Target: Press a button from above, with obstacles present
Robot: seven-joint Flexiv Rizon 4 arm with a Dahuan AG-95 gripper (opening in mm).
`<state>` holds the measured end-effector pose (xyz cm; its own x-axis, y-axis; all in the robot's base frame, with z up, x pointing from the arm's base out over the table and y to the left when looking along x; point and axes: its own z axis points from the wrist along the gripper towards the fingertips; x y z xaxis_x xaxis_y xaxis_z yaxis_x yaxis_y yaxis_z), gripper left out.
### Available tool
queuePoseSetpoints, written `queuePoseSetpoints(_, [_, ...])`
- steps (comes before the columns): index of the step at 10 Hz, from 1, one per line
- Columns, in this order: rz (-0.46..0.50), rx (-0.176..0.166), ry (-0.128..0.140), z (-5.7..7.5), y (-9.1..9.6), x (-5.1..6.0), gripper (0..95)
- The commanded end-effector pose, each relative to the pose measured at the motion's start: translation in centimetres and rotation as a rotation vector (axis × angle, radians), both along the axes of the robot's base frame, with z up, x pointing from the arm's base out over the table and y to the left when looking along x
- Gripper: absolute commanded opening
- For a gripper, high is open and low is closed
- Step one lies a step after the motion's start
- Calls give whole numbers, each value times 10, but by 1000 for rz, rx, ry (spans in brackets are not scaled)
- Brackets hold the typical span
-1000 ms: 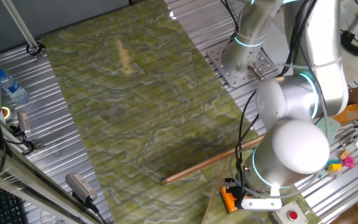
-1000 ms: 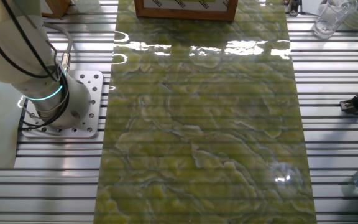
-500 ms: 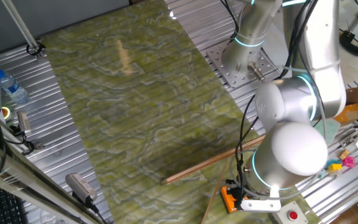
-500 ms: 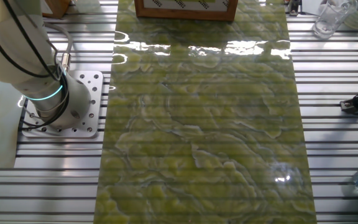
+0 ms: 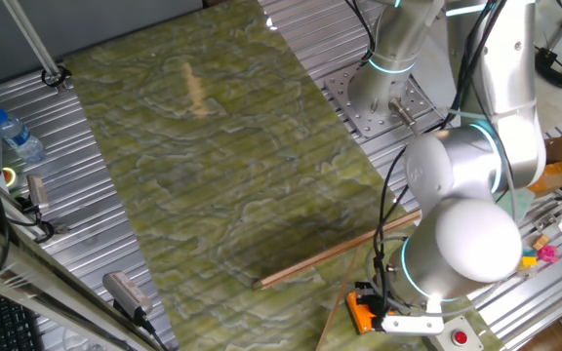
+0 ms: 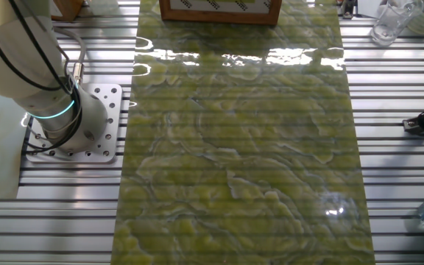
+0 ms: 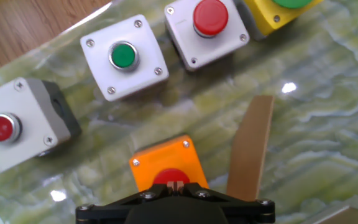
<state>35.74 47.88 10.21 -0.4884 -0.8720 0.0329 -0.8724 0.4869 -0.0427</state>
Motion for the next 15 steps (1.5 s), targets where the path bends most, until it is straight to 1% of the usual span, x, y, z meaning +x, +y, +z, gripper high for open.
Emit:
queuePoseSetpoints(1, [-4,-1,-3,-2,0,0,0])
queuePoseSetpoints(3, [-6,5,-5,-4,-1,-1,0])
queuePoseSetpoints(5, [-7,0,-5,-6,-1,0,0])
queuePoseSetpoints(7, [-7,5,-9,-10,-2,0,0])
queuePoseSetpoints(11, [-5,-1,-8,-12,-2,0,0])
queuePoseSetpoints(13, [-10,1,-11,-20,-3,1,0])
queuePoseSetpoints(15, [-11,-1,-12,-22,-3,1,0])
